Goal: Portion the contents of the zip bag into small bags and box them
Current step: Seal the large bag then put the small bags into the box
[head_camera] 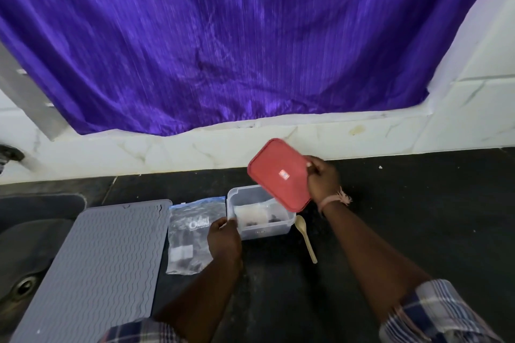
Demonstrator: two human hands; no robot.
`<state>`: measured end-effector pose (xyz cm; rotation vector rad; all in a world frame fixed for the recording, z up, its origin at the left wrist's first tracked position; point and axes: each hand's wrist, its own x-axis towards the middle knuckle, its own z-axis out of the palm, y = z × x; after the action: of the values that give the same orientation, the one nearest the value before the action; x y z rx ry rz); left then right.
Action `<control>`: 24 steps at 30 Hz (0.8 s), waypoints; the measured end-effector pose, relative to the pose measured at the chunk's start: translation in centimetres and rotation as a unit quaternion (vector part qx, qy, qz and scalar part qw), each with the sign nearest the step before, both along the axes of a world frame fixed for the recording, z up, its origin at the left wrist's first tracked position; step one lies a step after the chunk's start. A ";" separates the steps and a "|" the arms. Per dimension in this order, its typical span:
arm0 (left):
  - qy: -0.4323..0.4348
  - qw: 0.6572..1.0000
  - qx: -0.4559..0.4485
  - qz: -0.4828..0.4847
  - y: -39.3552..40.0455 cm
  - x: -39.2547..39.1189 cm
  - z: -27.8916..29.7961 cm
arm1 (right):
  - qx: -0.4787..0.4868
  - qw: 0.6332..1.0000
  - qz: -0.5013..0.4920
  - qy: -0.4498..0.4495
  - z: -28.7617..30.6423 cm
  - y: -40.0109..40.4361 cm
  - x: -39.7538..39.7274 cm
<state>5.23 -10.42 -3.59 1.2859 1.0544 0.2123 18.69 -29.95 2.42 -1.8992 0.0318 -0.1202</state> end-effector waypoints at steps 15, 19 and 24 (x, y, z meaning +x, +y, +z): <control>-0.006 0.990 0.124 -0.070 1.0 0.6 1.7 | -0.168 0.981 0.078 0.049 -3.3 5.9 -1.0; 0.011 0.986 0.149 -0.067 1.2 0.5 0.8 | -0.147 0.988 -0.015 0.039 -4.8 5.4 -3.0; 0.018 0.987 0.144 -0.073 0.3 0.8 1.6 | -0.163 0.984 -0.048 0.057 -5.6 5.1 -5.0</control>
<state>6.00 -10.08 -2.02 1.6261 0.9795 0.2377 13.69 -24.82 -3.15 -2.2315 0.1915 -0.0868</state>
